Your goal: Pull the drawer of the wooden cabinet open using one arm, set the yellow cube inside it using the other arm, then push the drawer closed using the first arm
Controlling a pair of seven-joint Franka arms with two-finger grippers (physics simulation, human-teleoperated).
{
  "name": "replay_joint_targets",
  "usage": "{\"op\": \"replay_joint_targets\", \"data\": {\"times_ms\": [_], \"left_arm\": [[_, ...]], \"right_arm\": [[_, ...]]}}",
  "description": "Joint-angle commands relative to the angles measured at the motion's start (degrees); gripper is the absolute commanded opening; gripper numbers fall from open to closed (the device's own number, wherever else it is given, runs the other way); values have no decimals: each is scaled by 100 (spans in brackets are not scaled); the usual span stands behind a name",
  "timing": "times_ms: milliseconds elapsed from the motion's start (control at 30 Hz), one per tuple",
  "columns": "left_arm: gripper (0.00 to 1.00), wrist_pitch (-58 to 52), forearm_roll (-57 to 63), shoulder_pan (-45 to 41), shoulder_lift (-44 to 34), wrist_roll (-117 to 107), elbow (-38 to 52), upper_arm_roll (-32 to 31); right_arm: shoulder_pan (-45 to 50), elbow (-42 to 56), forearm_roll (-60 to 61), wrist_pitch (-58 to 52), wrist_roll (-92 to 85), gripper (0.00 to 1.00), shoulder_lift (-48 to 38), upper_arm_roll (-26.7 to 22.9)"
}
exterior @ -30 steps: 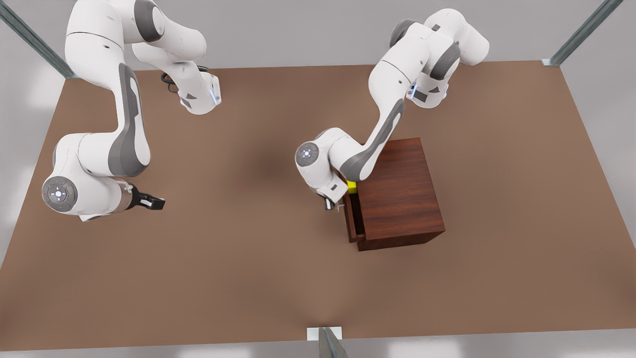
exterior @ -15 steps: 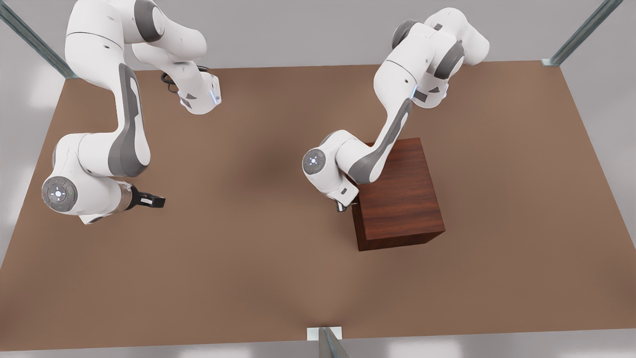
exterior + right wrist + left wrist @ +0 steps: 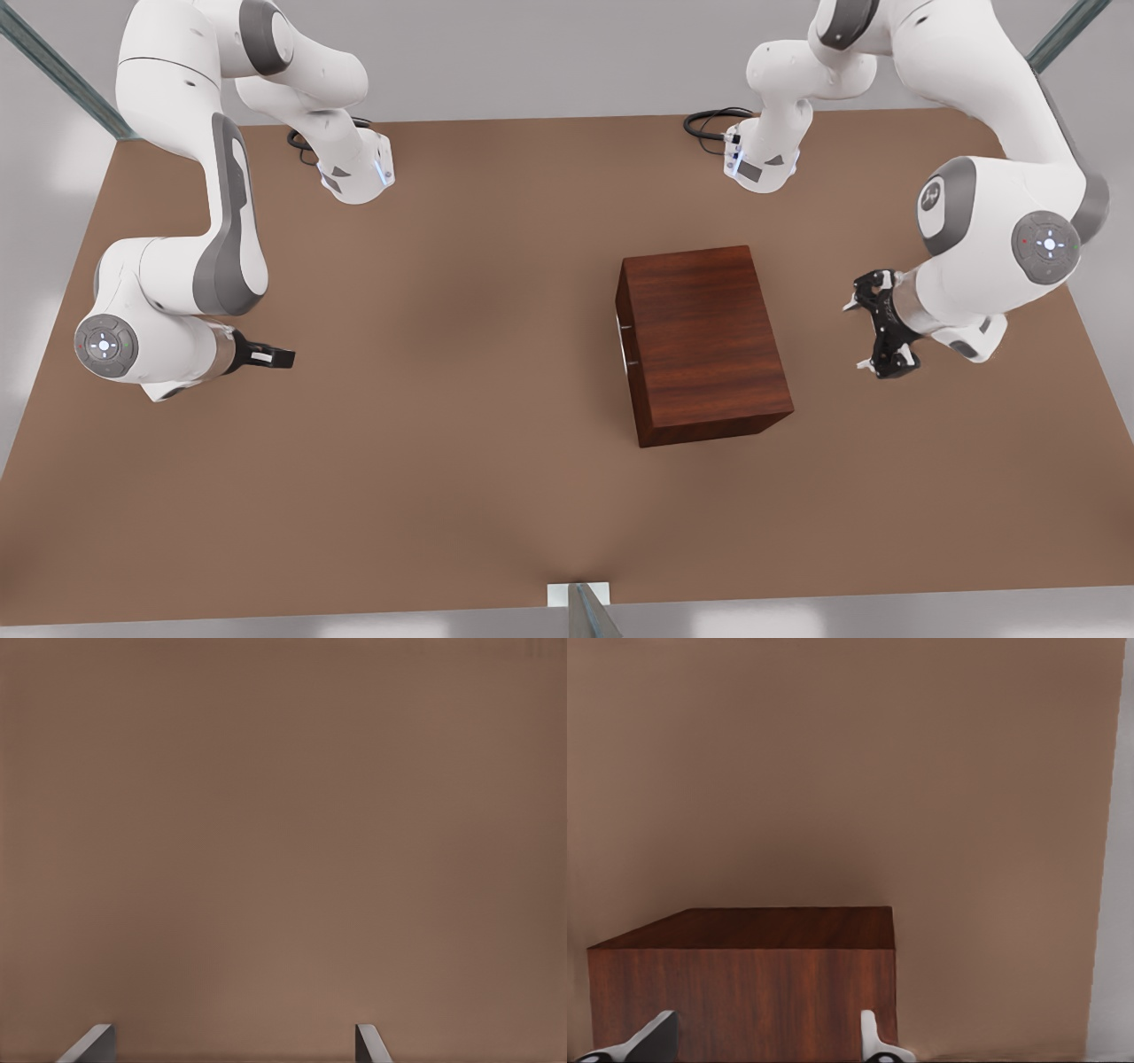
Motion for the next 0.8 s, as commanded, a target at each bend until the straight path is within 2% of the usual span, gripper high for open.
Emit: {"op": "replay_joint_targets", "data": {"times_ms": [0,133,167,233,333,767], "left_arm": [[100,-297,77,37,-33,10722,-11,-7],[100,20,-63,142,20,10926,182,-34],[100,28,-413,212,12,10498,184,-8],[100,1170,-292,160,-1034,9881,-1644,-7],[100,1189,174,-288,-762,9450,-1188,-42],[100,1171,86,-262,-754,9476,-1162,1]], "right_arm": [[0,2,2,-1,-190,100,-7,-1],[0,2,2,-1,-207,100,-7,-1],[0,2,2,-1,-207,100,-7,-1],[0,2,2,-10,-216,100,-7,-1],[0,2,2,-10,-190,100,2,8],[9,2,2,-10,-181,100,28,17]]}}
